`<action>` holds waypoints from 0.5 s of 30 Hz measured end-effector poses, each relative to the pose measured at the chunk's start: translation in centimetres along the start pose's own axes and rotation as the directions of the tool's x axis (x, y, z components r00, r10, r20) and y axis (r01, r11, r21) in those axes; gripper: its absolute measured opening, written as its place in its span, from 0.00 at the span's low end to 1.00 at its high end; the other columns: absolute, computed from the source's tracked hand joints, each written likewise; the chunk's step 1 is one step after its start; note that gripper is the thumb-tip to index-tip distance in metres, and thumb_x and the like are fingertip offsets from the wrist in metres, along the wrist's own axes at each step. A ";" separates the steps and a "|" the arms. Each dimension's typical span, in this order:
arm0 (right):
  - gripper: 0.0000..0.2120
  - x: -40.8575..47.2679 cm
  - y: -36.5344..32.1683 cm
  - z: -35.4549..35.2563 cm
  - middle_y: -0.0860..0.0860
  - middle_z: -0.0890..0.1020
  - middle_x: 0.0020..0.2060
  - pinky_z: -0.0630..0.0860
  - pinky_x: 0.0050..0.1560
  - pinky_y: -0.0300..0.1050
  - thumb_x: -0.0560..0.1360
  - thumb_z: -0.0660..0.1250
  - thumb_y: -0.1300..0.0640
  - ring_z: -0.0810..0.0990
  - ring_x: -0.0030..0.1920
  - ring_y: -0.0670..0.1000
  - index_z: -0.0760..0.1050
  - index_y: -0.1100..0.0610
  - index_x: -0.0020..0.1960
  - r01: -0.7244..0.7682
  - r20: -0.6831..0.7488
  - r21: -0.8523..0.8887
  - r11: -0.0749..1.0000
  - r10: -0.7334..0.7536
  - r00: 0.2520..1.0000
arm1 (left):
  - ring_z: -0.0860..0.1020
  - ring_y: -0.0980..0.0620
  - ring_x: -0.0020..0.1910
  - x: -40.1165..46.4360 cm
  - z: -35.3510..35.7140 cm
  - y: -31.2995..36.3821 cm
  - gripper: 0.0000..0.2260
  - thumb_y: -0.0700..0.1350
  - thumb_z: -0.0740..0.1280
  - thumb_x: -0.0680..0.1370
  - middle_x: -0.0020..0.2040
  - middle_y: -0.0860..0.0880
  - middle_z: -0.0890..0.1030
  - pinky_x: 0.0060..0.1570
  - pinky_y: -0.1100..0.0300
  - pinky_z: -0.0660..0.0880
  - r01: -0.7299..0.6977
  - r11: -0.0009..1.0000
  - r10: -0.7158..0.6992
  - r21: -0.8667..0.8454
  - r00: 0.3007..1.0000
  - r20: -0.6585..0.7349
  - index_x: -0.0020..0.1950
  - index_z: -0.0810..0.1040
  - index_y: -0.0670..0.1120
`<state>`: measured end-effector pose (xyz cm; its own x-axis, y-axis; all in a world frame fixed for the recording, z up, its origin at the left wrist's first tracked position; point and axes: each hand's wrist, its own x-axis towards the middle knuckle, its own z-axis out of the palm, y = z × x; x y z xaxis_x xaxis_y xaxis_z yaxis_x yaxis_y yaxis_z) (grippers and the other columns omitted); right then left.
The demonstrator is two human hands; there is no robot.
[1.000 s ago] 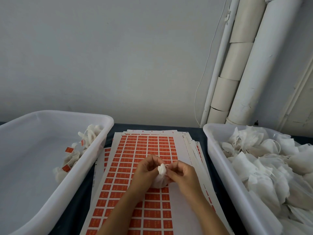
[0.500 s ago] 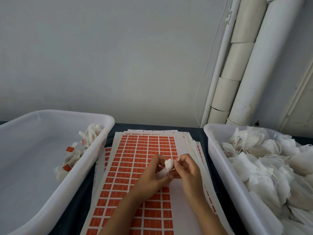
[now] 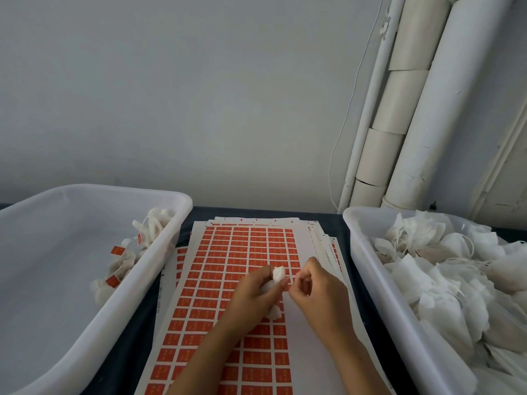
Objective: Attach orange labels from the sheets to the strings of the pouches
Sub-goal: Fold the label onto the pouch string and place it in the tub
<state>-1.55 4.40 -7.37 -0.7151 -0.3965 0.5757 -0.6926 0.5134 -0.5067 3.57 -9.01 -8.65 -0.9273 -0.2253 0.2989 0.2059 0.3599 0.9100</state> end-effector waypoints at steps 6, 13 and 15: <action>0.12 0.2 0.0 0.1 0.40 0.75 0.33 0.67 0.30 0.25 0.70 0.72 0.54 0.75 0.27 0.41 0.68 0.51 0.40 -0.129 -0.053 -0.005 0.992 0.128 0.990 | 0.75 0.63 0.30 0.1 0.1 0.5 0.09 0.43 0.63 0.79 0.29 0.62 0.76 0.32 0.73 0.71 -0.003 1.000 0.003 0.017 1.000 0.001 0.39 0.74 0.51; 0.12 0.5 0.5 0.3 0.44 0.77 0.36 0.71 0.34 0.27 0.71 0.72 0.55 0.75 0.30 0.40 0.68 0.52 0.41 -0.202 -0.095 0.036 0.979 0.205 0.974 | 0.73 0.60 0.27 0.0 -0.2 0.9 0.14 0.46 0.61 0.80 0.27 0.58 0.74 0.35 0.65 0.74 -0.002 1.000 0.005 -0.028 0.997 0.081 0.35 0.74 0.49; 0.11 0.4 0.5 0.2 0.43 0.77 0.35 0.72 0.34 0.28 0.71 0.72 0.55 0.76 0.30 0.41 0.68 0.53 0.40 -0.206 -0.098 0.048 0.977 0.210 0.973 | 0.73 0.60 0.27 0.1 -0.3 0.9 0.14 0.46 0.61 0.80 0.27 0.57 0.74 0.35 0.65 0.75 0.009 0.999 -0.004 -0.047 0.996 0.086 0.35 0.74 0.48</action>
<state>-2.25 4.33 -7.52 -0.8318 -0.2031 0.5165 -0.5339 0.5473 -0.6446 3.78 -8.96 -7.68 -0.9518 -0.1478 0.2689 0.2123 0.3153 0.9249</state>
